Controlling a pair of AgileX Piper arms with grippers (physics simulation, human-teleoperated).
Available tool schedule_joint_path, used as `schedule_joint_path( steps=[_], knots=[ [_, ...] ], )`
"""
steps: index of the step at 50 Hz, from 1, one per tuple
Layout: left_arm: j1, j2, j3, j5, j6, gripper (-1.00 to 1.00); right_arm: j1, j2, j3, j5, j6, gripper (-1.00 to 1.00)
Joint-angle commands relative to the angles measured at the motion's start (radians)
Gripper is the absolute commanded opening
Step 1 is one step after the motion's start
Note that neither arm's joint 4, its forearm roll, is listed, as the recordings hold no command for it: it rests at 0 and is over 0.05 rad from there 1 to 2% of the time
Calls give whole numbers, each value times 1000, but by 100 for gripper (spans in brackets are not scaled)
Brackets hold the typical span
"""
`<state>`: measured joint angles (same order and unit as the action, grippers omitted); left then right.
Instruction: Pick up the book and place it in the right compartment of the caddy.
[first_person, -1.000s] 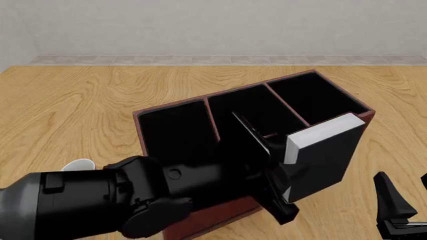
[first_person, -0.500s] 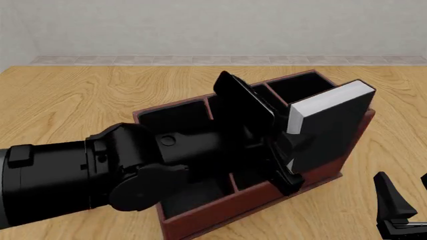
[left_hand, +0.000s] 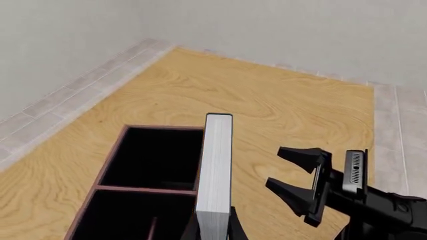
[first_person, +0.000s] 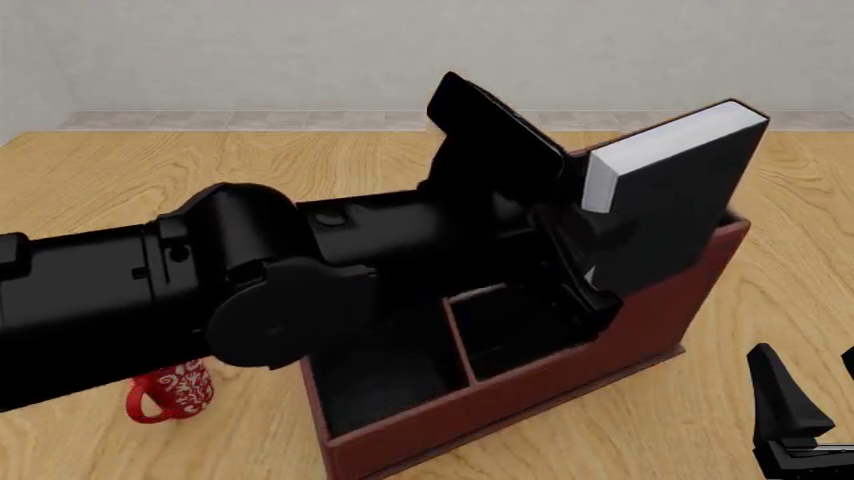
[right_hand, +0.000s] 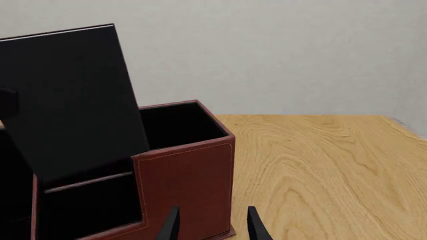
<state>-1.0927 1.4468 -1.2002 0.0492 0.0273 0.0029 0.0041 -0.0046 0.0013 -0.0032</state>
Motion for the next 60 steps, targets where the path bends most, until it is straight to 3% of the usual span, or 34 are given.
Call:
schedule_joint_path(
  steps=[1,26,45,60],
  knots=[
    [11,-1,-65,32,44,-100,0,0,0,0,0,100],
    [76,85,-197,54,51,-100,0,0,0,0,0,100],
    [100,188,-249,-8,33,-100,0,0,0,0,0,100],
    [128,291,-353,3,38,-100,0,0,0,0,0,100]
  ],
)
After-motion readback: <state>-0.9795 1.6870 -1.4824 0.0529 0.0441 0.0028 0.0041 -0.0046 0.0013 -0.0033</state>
